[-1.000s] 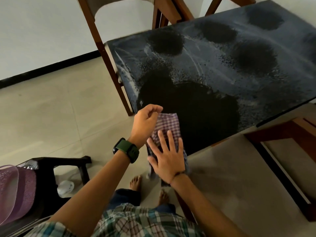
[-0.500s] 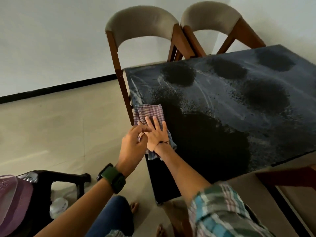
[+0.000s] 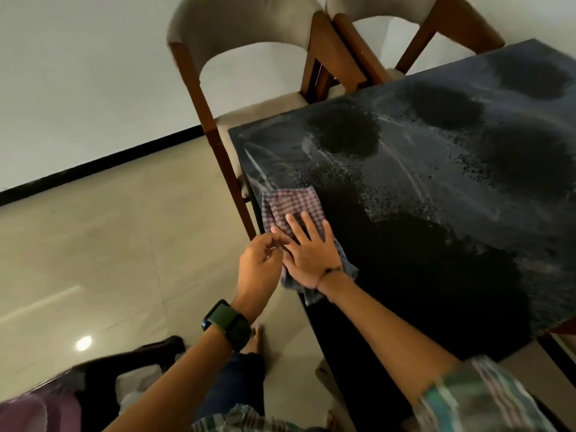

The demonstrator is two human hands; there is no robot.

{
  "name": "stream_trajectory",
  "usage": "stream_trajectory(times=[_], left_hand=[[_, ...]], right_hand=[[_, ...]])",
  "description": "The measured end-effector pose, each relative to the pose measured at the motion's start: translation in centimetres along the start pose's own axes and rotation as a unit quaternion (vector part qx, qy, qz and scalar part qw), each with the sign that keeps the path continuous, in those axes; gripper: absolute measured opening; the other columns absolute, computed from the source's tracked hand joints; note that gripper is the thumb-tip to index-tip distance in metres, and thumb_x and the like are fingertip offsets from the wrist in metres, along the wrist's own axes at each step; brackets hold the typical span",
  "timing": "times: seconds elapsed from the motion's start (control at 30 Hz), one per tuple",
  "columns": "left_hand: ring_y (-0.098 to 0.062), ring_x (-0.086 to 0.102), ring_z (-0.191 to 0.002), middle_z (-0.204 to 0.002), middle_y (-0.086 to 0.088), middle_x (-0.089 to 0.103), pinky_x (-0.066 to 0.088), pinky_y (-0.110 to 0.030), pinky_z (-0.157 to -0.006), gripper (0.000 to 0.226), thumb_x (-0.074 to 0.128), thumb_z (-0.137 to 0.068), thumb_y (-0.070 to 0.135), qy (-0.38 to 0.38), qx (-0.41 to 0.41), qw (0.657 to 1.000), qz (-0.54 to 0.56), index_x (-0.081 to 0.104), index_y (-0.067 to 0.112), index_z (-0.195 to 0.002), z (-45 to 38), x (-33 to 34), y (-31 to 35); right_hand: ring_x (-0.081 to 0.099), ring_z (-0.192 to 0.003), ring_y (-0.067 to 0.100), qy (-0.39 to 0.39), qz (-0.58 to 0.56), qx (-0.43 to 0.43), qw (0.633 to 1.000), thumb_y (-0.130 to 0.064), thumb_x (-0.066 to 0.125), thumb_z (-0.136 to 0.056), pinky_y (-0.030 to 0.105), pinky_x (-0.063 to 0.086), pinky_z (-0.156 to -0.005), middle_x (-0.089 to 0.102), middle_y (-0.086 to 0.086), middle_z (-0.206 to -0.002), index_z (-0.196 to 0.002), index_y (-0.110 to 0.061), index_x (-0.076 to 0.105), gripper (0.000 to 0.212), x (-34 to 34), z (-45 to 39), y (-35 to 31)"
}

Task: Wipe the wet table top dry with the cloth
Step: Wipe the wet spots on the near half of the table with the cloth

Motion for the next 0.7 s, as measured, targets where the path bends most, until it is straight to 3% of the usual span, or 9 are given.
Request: stream_trajectory(times=[0.07, 0.17, 0.27, 0.4, 0.5, 0.63, 0.7], left_hand=[[-0.009, 0.056, -0.077, -0.094, 0.003, 0.062, 0.043, -0.021, -0.061, 0.038, 0.041, -0.084, 0.0, -0.023, 0.01, 0.999, -0.021, 0.062, 0.032, -0.082, -1.2, -0.4, 0.9], [-0.014, 0.058, -0.086, -0.096, 0.0, 0.062, 0.049, -0.026, -0.071, 0.033, 0.041, -0.086, 0.001, -0.075, 0.041, 0.995, -0.042, 0.065, 0.023, -0.088, -4.0, -0.6, 2.7], [-0.021, 0.059, -0.081, -0.097, -0.008, 0.063, 0.051, -0.036, -0.069, 0.027, 0.04, -0.09, 0.004, -0.114, 0.038, 0.992, -0.035, 0.063, 0.019, -0.093, -6.7, -1.0, 3.4], [-0.008, 0.051, -0.064, -0.091, 0.002, 0.059, 0.042, -0.013, -0.052, 0.027, 0.04, -0.092, 0.007, -0.133, 0.035, 0.99, -0.023, 0.061, 0.024, -0.094, -9.4, -1.3, 3.3], [-0.007, 0.052, -0.066, -0.091, 0.007, 0.059, 0.041, -0.01, -0.05, 0.029, 0.041, -0.092, 0.006, -0.14, 0.041, 0.989, -0.01, 0.061, 0.028, -0.091, -10.7, -1.8, 3.6], [-0.007, 0.055, -0.072, -0.09, 0.004, 0.06, 0.044, -0.019, -0.06, 0.027, 0.041, -0.091, 0.006, -0.131, 0.043, 0.99, 0.0, 0.062, 0.023, -0.092, -12.0, -2.8, 4.0], [-0.011, 0.057, -0.081, -0.094, 0.001, 0.062, 0.047, -0.025, -0.069, 0.027, 0.042, -0.089, 0.004, -0.131, 0.046, 0.99, 0.0, 0.063, 0.021, -0.092, -12.4, -2.9, 4.3]], right_hand=[[-0.008, -0.145, 0.029, -0.011, 0.022, 0.012, 1.0, -0.051, 0.027, -0.096, 0.058, -0.006, -0.111, -0.003, -0.002, -0.159, -0.147, -0.041, 0.006, 0.056, -0.9, -3.3, -0.3], [-0.005, -0.145, 0.029, 0.002, 0.0, 0.041, 0.999, -0.049, 0.027, -0.096, 0.057, -0.003, -0.112, 0.003, 0.0, -0.159, -0.147, -0.036, 0.019, 0.053, -1.3, -2.9, -0.3], [0.019, -0.142, 0.033, 0.023, 0.009, 0.067, 0.997, -0.05, 0.031, -0.09, 0.061, 0.015, -0.111, 0.027, 0.004, -0.154, -0.145, -0.034, 0.028, 0.057, -0.3, 3.0, -0.9], [0.029, -0.135, 0.03, 0.015, 0.04, 0.08, 0.996, -0.055, 0.037, -0.082, 0.054, 0.01, -0.107, 0.041, 0.003, -0.147, -0.14, -0.035, 0.035, 0.061, 0.6, 7.7, -1.2], [0.028, -0.134, 0.031, 0.005, 0.021, 0.098, 0.995, -0.057, 0.039, -0.08, 0.055, 0.01, -0.107, 0.042, 0.004, -0.146, -0.141, -0.035, 0.033, 0.065, 0.1, 5.4, -1.5], [0.033, -0.137, 0.034, -0.002, 0.012, 0.102, 0.995, -0.053, 0.048, -0.082, 0.062, 0.023, -0.105, 0.039, 0.004, -0.148, -0.138, -0.033, 0.041, 0.06, -1.3, -3.1, -1.7], [0.011, -0.144, 0.032, -0.011, 0.01, 0.08, 0.997, -0.049, 0.041, -0.09, 0.061, 0.008, -0.11, 0.021, 0.003, -0.156, -0.143, -0.03, 0.034, 0.057, -2.4, -8.1, -1.5]])
Point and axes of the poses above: each hand's wrist, its own z-axis away from the middle knuckle, its own x-axis out of the palm, y = z × x, the point moved 9 cm from there along -z, towards the middle knuckle
